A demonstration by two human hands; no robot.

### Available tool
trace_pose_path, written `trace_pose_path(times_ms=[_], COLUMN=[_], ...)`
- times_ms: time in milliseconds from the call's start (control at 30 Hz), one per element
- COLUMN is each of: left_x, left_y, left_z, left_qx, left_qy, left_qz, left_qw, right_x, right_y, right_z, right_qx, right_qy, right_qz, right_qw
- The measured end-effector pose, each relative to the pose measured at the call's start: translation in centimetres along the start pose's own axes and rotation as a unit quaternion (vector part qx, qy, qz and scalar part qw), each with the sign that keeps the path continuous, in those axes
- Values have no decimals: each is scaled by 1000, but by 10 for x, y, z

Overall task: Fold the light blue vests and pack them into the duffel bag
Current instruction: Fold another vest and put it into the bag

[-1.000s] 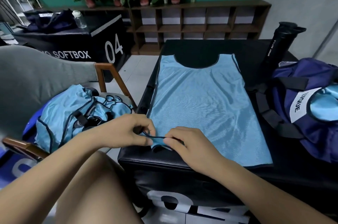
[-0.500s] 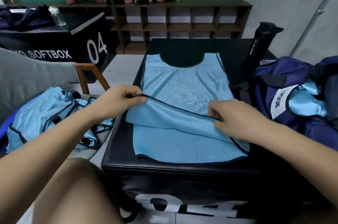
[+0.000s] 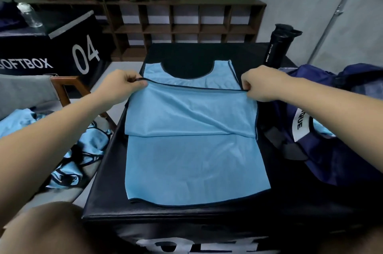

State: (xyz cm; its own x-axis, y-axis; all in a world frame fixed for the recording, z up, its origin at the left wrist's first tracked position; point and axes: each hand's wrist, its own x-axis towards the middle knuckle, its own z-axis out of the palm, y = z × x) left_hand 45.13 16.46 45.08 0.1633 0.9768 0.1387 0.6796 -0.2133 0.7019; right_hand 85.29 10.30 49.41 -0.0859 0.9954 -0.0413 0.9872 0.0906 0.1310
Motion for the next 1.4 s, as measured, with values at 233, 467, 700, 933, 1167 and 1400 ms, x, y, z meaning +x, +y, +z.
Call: trace_pose_path(times_ms=[233,467,700,933,1167,1400], left_x=[42,63,41,-52,-162,-201], left_y=[0,-18,-25,8,-2,-14], left_z=[10,25,41,61,64,48], left_qx=[-7,56,179,122,87,13], left_qy=[58,64,78,29,49,107], left_qz=[-29,-72,-17,110,80,-149], left_qw=[998,994,981,986,992,983], right_x=[52,74,55,-45,-158,-170], right_y=[2,-4,-13,-32,-58,-63], right_z=[4,27,36,38,96,114], right_qx=[34,45,69,178,189,285], right_qy=[85,112,71,38,88,119], right_qz=[45,86,47,6,60,152], right_qw=[995,989,994,983,976,939])
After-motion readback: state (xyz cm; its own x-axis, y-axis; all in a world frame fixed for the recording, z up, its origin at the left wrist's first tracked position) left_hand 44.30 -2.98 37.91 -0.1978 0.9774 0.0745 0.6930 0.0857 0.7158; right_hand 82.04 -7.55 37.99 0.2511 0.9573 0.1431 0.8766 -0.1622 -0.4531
